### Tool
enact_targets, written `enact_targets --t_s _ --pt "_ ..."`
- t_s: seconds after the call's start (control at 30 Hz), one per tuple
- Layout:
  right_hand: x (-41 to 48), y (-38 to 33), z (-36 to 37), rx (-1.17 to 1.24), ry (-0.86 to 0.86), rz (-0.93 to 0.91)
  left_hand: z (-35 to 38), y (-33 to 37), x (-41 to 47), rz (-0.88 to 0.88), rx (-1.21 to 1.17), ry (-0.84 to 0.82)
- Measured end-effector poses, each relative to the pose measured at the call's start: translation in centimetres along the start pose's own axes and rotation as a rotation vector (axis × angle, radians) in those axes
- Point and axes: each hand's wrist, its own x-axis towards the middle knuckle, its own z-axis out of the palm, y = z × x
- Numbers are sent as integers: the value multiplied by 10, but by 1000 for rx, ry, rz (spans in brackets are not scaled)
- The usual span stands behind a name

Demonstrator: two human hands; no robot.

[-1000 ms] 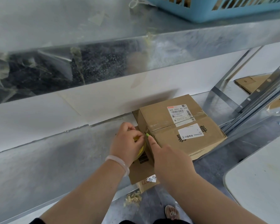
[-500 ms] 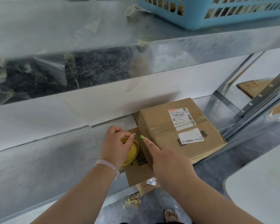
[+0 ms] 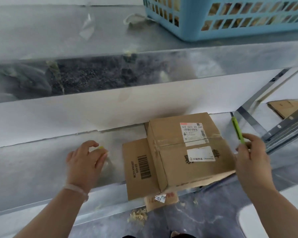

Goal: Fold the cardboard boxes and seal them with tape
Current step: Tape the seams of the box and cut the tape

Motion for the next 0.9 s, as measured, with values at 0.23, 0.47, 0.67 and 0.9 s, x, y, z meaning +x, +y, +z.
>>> enact_targets --t_s 0.23,0.47,0.67,0.9 --pt "91 59 8 -228 -192 105 18 17 -45 -170 99 -113" --pt "116 85 40 -376 -397 34 24 34 -63 -242 270 -195" --pt "102 60 19 -238 -318 -53 15 100 -56 -301 -83 -11" --pt "73 1 29 -54 -614 18 21 230 4 -664 -717 -290"
